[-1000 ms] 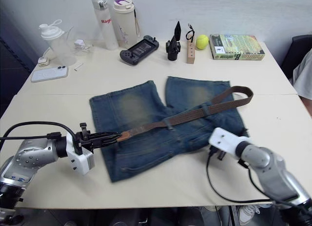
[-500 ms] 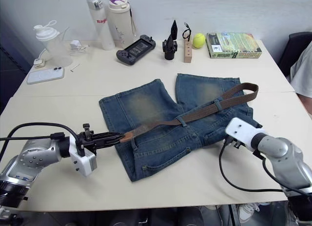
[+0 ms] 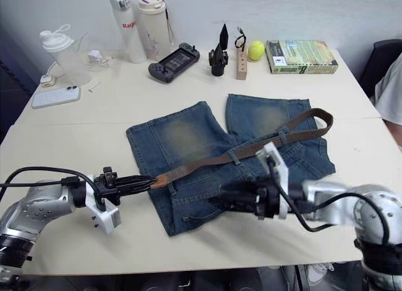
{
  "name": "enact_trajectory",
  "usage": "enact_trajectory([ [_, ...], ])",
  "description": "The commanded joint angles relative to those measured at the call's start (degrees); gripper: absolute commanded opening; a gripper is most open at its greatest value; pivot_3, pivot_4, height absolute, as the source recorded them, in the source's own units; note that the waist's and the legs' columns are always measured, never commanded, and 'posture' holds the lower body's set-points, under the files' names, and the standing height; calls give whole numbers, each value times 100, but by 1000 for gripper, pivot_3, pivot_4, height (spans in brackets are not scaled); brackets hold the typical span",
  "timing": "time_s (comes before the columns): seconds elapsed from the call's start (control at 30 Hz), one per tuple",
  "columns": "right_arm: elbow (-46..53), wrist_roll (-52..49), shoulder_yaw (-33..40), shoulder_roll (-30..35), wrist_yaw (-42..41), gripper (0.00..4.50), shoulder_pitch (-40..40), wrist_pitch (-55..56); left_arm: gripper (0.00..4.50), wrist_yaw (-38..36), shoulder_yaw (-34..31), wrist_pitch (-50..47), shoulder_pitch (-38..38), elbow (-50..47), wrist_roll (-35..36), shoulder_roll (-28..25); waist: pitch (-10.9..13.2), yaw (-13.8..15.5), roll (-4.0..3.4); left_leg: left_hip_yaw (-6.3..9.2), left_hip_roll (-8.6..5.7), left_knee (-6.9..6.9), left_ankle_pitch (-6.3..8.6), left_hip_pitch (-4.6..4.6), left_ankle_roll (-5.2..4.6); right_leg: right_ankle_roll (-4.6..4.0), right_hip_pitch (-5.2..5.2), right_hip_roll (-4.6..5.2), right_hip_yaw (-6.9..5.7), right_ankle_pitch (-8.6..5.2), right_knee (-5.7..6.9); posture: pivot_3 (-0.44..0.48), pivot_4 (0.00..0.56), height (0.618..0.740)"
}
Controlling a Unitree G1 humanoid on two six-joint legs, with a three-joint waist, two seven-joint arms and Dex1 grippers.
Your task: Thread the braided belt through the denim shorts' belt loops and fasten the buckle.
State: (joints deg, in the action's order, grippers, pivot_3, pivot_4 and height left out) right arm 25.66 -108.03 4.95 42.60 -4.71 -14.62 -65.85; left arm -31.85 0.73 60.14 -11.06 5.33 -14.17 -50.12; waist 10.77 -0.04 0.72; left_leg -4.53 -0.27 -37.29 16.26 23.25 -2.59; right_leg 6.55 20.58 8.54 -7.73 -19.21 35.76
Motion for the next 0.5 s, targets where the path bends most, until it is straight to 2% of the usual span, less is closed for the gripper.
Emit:
enact_trajectory([
  [0.03,-4,-497,-661,-1238,1645,4383,254,1213,0,177,-105,94,-86,-155,-21,17,-7,-36,17,-10,3,-2,-1,-1,-1,5,-1,0,-2,2,-6,0,150,740],
  [0.17,-279,-497,-947,-2886,3418,4383,436,1956,0,251,-114,96,-118,-230,-56,10,1,-36,3,-20,8,14,-11,-9,11,4,15,0,10,2,10,0,150,740],
  [0.27,-644,-497,-896,-3754,4146,4383,270,2233,0,271,-112,126,-70,-302,-46,-19,2,-26,2,-23,9,15,-13,-4,15,4,30,-2,16,2,22,0,150,740],
  [0.33,-802,-497,-733,-3996,4416,4383,127,2286,0,280,-114,118,-32,-343,-24,-35,2,-24,2,-31,5,16,-13,-1,15,3,39,-9,19,2,23,0,150,740],
  [0.5,-982,-497,-528,-4033,4635,4383,-42,2388,0,272,-161,57,52,-406,-23,-97,2,-28,2,-51,4,18,-10,0,7,4,50,-9,36,2,24,0,150,740],
])
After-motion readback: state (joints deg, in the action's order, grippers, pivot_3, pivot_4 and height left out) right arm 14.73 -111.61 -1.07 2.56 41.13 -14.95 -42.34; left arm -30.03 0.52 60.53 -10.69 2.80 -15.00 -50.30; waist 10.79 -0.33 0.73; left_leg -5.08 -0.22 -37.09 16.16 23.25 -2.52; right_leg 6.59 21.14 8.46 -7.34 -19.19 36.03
